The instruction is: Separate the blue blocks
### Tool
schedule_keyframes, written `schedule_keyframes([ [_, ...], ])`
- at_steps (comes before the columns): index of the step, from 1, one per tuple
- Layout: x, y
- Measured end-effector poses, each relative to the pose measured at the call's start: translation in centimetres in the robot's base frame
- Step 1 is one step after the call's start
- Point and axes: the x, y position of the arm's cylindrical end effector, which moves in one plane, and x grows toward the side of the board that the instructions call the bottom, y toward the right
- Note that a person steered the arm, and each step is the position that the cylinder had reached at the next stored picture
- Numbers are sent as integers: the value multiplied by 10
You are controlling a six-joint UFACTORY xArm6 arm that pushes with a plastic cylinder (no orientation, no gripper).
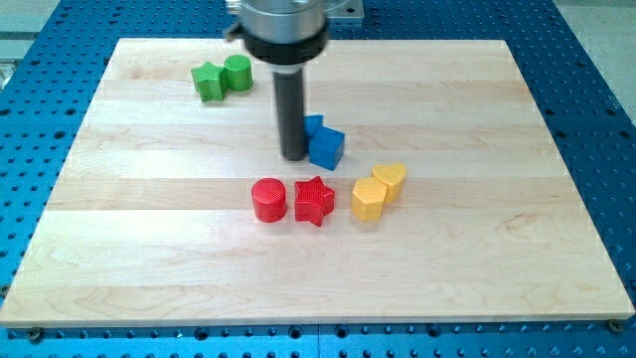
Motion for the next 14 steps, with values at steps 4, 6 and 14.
schedule_keyframes([
  [4, -159, 69],
  [6, -141, 118],
  [14, 15, -16],
])
